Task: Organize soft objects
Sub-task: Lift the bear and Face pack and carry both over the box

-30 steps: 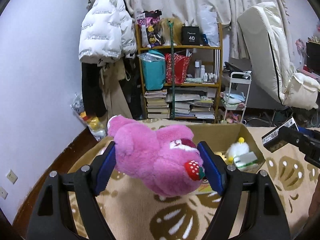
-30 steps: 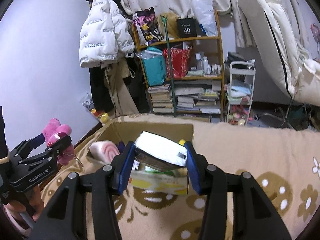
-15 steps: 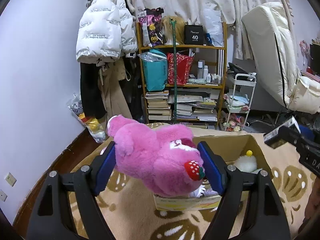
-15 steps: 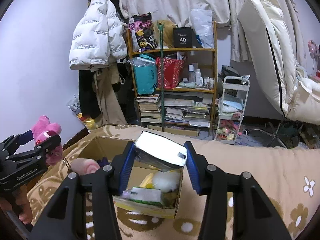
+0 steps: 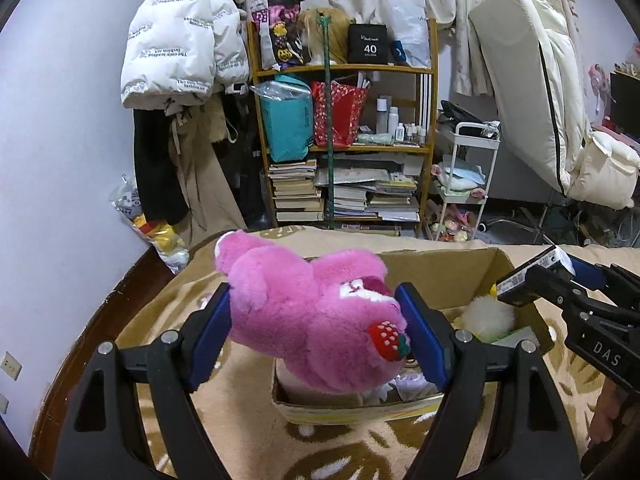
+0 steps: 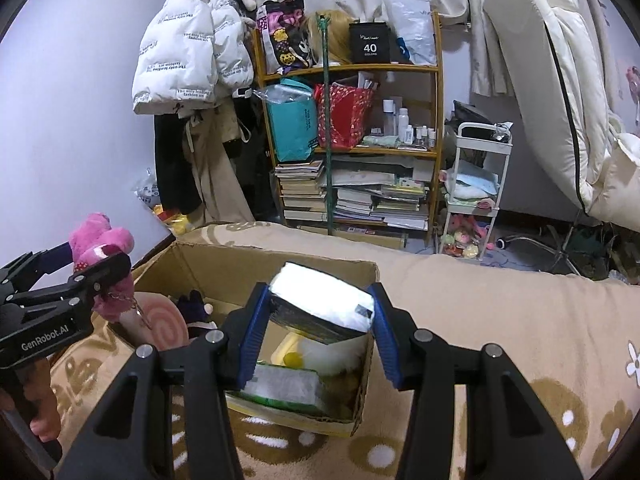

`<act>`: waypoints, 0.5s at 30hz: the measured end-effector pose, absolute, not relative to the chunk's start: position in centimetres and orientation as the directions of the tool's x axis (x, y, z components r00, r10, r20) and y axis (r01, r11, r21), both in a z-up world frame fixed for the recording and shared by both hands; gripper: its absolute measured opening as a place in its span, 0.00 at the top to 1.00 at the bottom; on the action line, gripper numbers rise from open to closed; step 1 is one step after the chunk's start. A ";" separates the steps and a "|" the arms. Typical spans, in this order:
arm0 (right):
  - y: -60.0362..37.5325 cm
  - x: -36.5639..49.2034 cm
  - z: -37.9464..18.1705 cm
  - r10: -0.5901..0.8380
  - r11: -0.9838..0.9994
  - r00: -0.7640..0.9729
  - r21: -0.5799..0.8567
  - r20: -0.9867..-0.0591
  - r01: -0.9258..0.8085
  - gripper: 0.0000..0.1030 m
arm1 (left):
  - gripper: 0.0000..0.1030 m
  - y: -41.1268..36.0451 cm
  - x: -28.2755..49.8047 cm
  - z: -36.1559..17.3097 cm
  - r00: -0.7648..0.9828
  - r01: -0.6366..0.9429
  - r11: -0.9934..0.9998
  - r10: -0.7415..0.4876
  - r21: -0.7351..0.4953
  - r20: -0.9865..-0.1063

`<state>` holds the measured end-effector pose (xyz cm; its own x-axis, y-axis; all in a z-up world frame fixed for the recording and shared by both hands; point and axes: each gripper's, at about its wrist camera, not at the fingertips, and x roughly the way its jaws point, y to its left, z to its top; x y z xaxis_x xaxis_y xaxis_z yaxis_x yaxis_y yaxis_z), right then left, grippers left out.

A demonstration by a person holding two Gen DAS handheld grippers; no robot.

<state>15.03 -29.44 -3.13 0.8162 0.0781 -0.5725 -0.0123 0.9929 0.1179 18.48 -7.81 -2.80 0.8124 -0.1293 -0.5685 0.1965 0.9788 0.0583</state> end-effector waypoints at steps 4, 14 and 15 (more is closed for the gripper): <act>-29.2 15.1 -3.5 0.085 0.991 0.823 0.133 -0.561 -0.011 0.49 | 0.23 -8.2 18.9 -3.3 0.804 0.203 0.977 -0.132 0.059 -0.580; -28.3 15.7 -4.0 0.083 0.994 0.819 0.111 -0.568 -0.024 0.49 | 0.21 -9.0 19.2 -3.9 0.804 0.209 0.975 -0.124 0.081 -0.582; -28.3 15.7 -4.0 0.083 0.994 0.817 0.109 -0.571 -0.024 0.49 | 0.21 -9.1 19.2 -3.9 0.804 0.212 0.974 -0.126 0.083 -0.581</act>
